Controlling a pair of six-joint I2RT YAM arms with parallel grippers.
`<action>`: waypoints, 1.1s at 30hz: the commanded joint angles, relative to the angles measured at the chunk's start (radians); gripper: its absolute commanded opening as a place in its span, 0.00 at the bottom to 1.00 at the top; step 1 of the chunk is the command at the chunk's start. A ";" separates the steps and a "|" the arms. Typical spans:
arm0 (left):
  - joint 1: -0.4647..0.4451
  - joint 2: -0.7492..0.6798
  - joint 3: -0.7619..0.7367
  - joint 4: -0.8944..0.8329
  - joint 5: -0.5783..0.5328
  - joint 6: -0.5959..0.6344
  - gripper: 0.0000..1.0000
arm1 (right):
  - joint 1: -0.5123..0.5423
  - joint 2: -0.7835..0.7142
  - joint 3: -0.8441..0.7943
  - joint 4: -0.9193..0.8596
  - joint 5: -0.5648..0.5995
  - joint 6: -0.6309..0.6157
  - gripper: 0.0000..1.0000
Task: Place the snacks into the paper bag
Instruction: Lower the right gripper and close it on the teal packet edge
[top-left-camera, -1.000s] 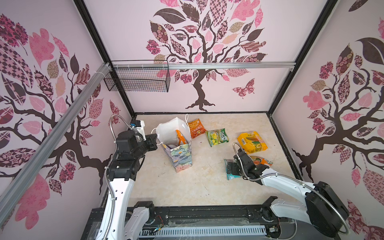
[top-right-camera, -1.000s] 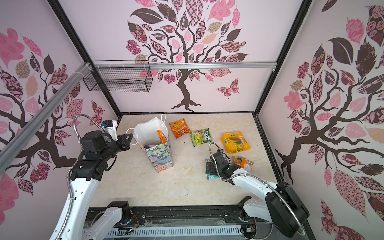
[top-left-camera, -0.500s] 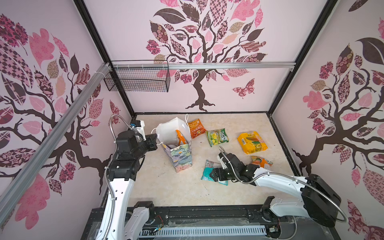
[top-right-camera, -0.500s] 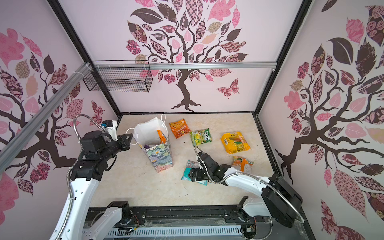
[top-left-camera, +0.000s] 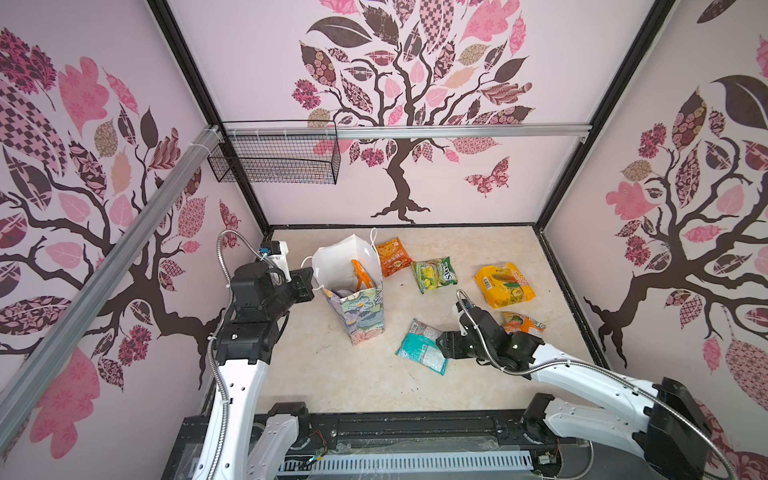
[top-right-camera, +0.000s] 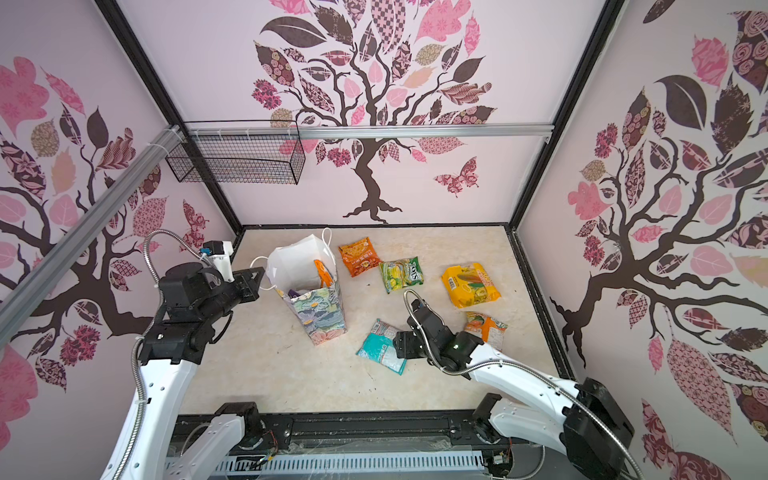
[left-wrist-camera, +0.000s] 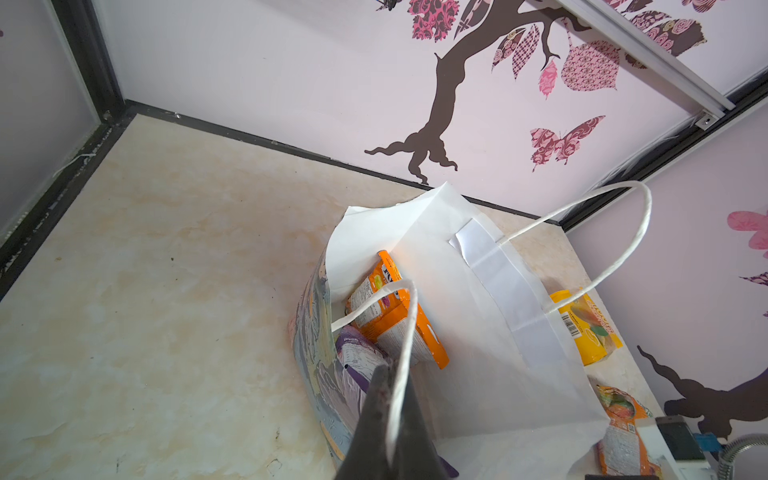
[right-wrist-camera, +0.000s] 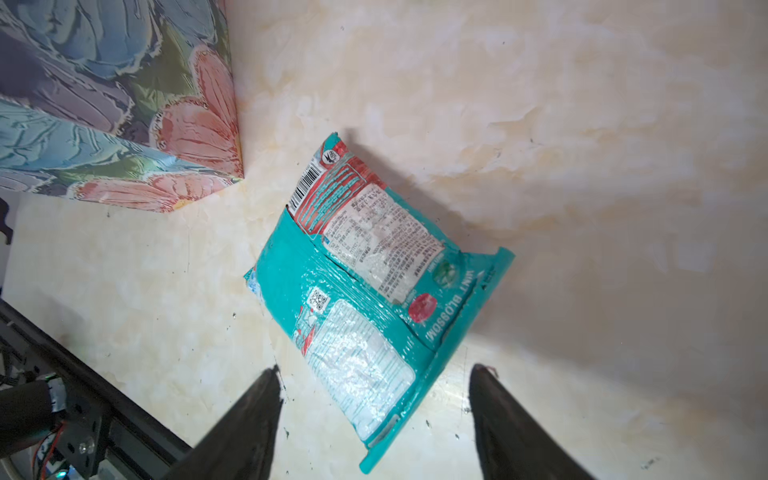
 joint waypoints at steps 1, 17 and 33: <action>-0.002 0.000 -0.004 0.009 -0.004 0.012 0.00 | -0.003 -0.071 -0.058 0.010 0.025 0.043 0.67; -0.001 -0.006 -0.010 0.021 -0.001 0.010 0.00 | -0.010 -0.035 -0.214 0.229 -0.058 0.076 0.51; -0.001 -0.008 -0.012 0.021 -0.001 0.012 0.00 | -0.014 0.050 -0.217 0.314 -0.039 0.078 0.37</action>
